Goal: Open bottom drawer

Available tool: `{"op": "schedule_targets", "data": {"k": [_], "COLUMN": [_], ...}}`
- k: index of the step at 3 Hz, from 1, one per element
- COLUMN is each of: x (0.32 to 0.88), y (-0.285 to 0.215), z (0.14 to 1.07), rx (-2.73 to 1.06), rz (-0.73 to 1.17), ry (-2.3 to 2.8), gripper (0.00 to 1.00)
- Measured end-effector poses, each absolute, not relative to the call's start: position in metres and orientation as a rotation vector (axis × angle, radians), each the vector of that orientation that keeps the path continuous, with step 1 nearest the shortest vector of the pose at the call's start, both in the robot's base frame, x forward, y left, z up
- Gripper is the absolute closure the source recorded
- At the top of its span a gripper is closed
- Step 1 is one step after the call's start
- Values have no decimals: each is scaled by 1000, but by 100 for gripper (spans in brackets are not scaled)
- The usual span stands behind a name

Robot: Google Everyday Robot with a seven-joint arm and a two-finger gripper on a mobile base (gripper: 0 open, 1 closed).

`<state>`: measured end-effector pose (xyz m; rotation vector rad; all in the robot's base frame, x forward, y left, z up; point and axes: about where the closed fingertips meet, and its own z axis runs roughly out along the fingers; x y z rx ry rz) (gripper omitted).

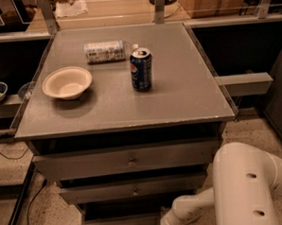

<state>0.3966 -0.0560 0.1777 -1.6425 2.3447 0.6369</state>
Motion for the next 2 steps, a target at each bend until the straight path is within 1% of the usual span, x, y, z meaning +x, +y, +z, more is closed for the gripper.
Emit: {"op": "schedule_targets", "data": {"k": [2], "x": [398], "y": [-54], "z": [178], "rx": [-1649], "rz": [655], "ry": [2337], "gripper": [0]}}
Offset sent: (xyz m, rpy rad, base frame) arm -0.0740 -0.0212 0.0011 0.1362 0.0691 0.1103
